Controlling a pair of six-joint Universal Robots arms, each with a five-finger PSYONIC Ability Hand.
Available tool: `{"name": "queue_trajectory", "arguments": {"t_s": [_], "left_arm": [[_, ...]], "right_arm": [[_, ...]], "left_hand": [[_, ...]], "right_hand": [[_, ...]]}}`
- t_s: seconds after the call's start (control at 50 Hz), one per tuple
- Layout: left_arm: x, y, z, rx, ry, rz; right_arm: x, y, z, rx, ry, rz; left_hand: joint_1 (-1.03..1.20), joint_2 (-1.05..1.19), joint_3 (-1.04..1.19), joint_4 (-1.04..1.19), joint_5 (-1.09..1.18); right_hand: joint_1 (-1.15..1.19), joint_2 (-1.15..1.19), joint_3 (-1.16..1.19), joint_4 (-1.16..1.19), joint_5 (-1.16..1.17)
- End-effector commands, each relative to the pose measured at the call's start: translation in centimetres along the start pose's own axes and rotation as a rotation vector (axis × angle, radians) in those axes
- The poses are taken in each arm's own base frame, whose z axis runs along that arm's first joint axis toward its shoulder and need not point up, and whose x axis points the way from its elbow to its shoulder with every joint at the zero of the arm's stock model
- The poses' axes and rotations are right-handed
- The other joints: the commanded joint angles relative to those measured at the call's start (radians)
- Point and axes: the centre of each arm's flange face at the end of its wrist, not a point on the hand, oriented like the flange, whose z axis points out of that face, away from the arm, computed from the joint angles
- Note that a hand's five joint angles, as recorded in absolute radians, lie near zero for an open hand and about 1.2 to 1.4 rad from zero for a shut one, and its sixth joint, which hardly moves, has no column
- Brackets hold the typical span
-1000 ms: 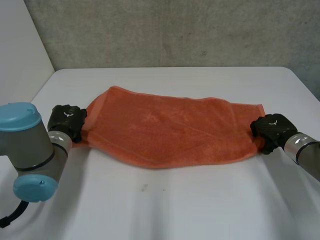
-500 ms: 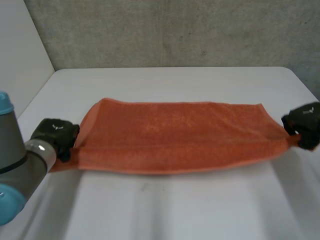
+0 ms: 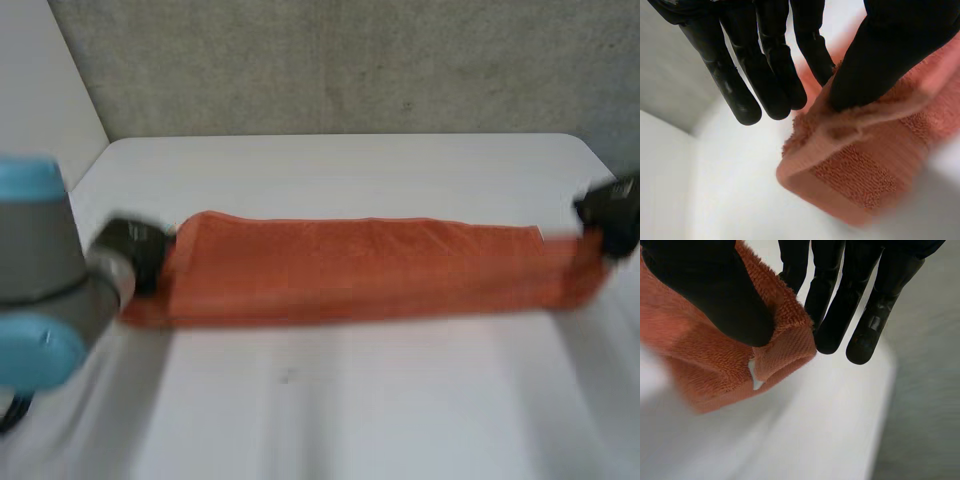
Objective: Fold the laundry
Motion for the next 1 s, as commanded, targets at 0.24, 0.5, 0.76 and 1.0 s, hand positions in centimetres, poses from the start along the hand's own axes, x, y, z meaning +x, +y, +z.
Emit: {"name": "queue_trajectory", "arguments": {"t_s": [0.24,0.5,0.76,1.0], "left_arm": [[-10.2,-14.7,-1.0,0.673,-0.44,-0.119],[-2.9,-0.7,2.0,0.25,-0.202,-0.198],[2.4,7.1,0.7,-0.03,-0.052,-0.165],[1.0,7.0,-7.2,-0.272,0.054,-0.156]], "right_arm": [[8.3,-11.2,-4.6,0.64,0.321,0.291],[-1.2,-1.7,-0.5,0.336,0.005,0.258],[-5.8,4.2,0.5,0.008,-0.2,0.137],[-3.0,6.1,-5.5,-0.363,-0.316,-0.114]], "left_hand": [[0.282,0.195,0.202,0.2,0.242],[0.282,0.195,0.202,0.2,0.242],[0.282,0.195,0.202,0.2,0.242],[0.282,0.195,0.202,0.2,0.242]], "right_hand": [[0.435,0.219,0.209,0.204,0.243],[0.435,0.219,0.209,0.204,0.243],[0.435,0.219,0.209,0.204,0.243],[0.435,0.219,0.209,0.204,0.243]]}}
